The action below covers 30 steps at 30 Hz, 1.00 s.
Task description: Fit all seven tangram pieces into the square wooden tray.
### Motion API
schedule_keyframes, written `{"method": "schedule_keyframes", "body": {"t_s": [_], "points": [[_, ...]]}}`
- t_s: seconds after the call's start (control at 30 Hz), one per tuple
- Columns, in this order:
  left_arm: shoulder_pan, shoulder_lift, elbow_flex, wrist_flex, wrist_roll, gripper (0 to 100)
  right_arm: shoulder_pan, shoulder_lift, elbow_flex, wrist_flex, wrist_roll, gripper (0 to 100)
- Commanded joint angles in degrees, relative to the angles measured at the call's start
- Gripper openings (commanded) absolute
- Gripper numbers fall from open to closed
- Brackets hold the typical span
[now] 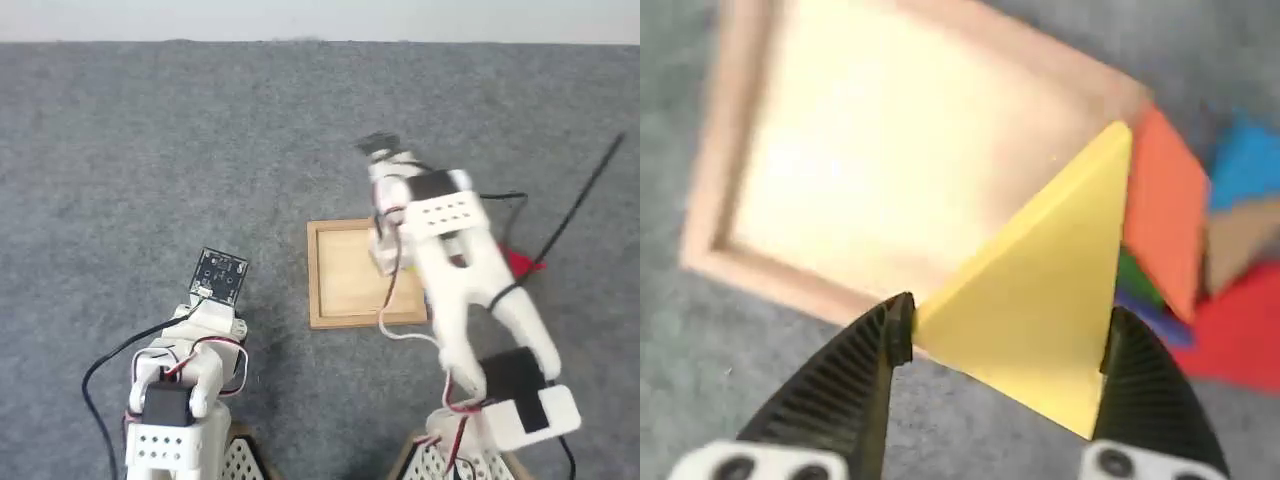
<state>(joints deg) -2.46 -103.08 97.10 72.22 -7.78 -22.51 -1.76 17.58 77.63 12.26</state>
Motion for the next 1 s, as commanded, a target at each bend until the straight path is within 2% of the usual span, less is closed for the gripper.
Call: {"method": "schedule_keyframes", "body": {"t_s": [0.0, 0.17, 0.3, 0.57, 0.83, 0.97], "points": [[-0.3, -1.4, -0.7, 0.3, 0.4, 1, -5.5, -3.7, -2.5, -0.7, 7.4, 19.5], [-0.3, -1.4, -0.7, 0.3, 0.4, 1, -13.0, -3.6, -2.5, -1.5, 17.8, 19.5], [-0.3, -1.4, -0.7, 0.3, 0.4, 1, -15.3, -1.3, -2.8, -2.8, 24.0, 19.4], [-0.3, -1.4, -0.7, 0.3, 0.4, 1, -11.6, 8.5, -2.9, -8.7, 36.4, 19.4], [-0.3, -1.4, -0.7, 0.3, 0.4, 1, -7.6, 10.8, -6.9, -8.8, 38.1, 19.5], [-0.3, -1.4, -0.7, 0.3, 0.4, 1, -7.5, 11.7, -6.9, -8.6, 41.8, 19.5]]}}
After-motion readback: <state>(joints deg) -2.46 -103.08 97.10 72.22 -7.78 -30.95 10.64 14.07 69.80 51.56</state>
